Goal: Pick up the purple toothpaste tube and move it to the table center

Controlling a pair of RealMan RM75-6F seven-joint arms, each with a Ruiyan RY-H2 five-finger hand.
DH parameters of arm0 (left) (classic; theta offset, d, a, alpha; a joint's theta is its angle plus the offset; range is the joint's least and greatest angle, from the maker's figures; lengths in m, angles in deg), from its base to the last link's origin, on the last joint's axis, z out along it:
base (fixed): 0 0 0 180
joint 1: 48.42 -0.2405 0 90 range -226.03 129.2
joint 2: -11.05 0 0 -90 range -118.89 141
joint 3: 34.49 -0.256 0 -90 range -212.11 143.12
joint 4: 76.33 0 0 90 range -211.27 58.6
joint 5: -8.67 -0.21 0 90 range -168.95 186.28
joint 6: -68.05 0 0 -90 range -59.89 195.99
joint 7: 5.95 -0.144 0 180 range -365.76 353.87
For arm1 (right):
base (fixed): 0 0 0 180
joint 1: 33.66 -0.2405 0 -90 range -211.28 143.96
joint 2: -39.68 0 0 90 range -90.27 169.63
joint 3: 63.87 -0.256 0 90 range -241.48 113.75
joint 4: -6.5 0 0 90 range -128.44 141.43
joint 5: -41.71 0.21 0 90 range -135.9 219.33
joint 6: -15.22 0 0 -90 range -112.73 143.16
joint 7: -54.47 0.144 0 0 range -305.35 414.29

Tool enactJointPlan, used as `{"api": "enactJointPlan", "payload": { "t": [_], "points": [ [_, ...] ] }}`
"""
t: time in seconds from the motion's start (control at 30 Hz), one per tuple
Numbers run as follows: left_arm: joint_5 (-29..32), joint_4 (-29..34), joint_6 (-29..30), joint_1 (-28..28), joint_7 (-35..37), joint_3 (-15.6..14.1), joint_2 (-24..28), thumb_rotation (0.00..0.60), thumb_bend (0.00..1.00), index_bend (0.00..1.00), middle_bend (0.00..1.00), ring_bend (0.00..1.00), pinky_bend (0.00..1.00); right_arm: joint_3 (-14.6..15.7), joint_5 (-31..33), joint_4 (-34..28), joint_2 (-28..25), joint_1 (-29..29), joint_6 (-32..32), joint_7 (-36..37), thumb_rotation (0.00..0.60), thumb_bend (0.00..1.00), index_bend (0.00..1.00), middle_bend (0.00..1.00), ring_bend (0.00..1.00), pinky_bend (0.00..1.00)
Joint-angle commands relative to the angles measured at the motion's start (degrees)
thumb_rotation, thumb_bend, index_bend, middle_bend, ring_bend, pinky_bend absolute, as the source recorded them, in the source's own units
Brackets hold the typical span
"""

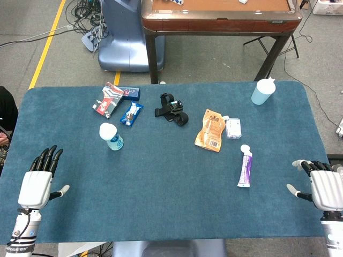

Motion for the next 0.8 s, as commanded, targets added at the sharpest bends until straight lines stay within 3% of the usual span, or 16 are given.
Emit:
{"api": "enactJointPlan", "payload": {
  "t": [0.03, 0.3, 0.57, 0.8],
  "points": [
    [0.0, 0.0, 0.0, 0.0, 0.0, 0.0, 0.0, 0.600, 0.07, 0.00, 0.00, 0.00, 0.14, -0.1, -0.1, 0.0, 0.1, 0.0, 0.1, 0.0, 0.600, 0.10, 0.38, 0.45, 0.34, 0.33],
    [-0.7, 0.4, 0.2, -0.2, 0.4, -0.4, 0.5, 0.600, 0.07, 0.00, 0.00, 0.00, 0.14, 0.1, 1.0, -0.9, -1.2, -1.0, 3.4, -1.0, 0.600, 0.10, 0.38, 0.45, 0.34, 0.33],
    [-0.6, 0.1, -0.1, -0.4, 1.4, -0.7, 0.4, 0.600, 0.07, 0.00, 0.00, 0.00, 0.14, -0.7, 7.2, -3.0, -3.7, -5.8, 14.2, -2.7, 0.600, 0.10, 0.30, 0.41, 0.30, 0.33],
    [-0.3, -0.4, -0.2, -0.7, 2.2, -0.9, 0.3, 0.600, 0.07, 0.00, 0.00, 0.00, 0.14, -2.2, 15.5, -0.5, -3.4, -11.8, 25.0, -4.9, 0.600, 0.10, 0.22, 0.36, 0.25, 0.33]
  ]
}}
